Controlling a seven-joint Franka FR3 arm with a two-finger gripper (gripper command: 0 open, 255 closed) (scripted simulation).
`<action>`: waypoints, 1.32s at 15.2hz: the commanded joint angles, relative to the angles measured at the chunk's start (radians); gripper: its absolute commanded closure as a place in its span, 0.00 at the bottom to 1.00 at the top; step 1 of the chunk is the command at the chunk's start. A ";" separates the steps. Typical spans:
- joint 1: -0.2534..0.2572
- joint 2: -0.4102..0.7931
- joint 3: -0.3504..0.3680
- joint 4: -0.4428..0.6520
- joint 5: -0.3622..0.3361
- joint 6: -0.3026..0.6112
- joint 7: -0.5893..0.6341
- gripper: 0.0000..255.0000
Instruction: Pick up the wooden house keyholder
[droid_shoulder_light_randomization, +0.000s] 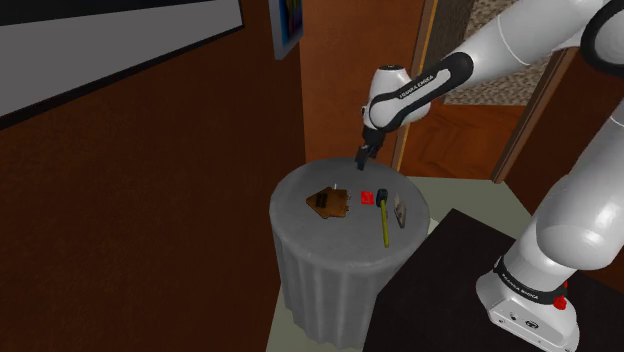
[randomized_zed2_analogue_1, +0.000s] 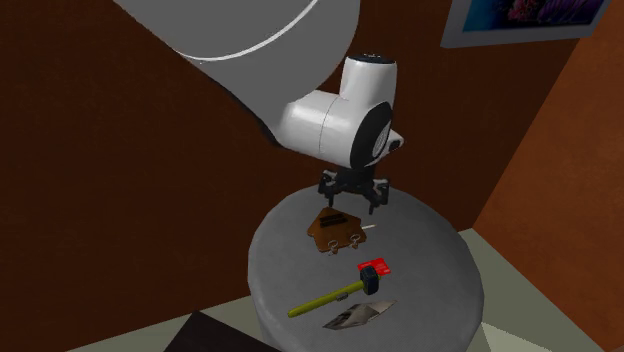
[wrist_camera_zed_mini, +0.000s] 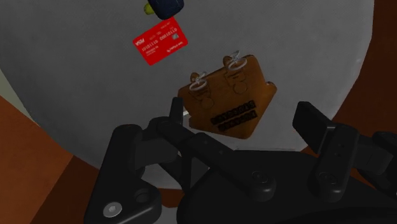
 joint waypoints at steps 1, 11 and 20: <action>0.001 0.081 0.001 0.035 0.009 0.036 -0.007 0.00; -0.018 0.474 0.016 0.261 0.043 0.150 -0.045 0.00; -0.029 0.614 0.029 0.322 0.055 0.221 -0.056 0.00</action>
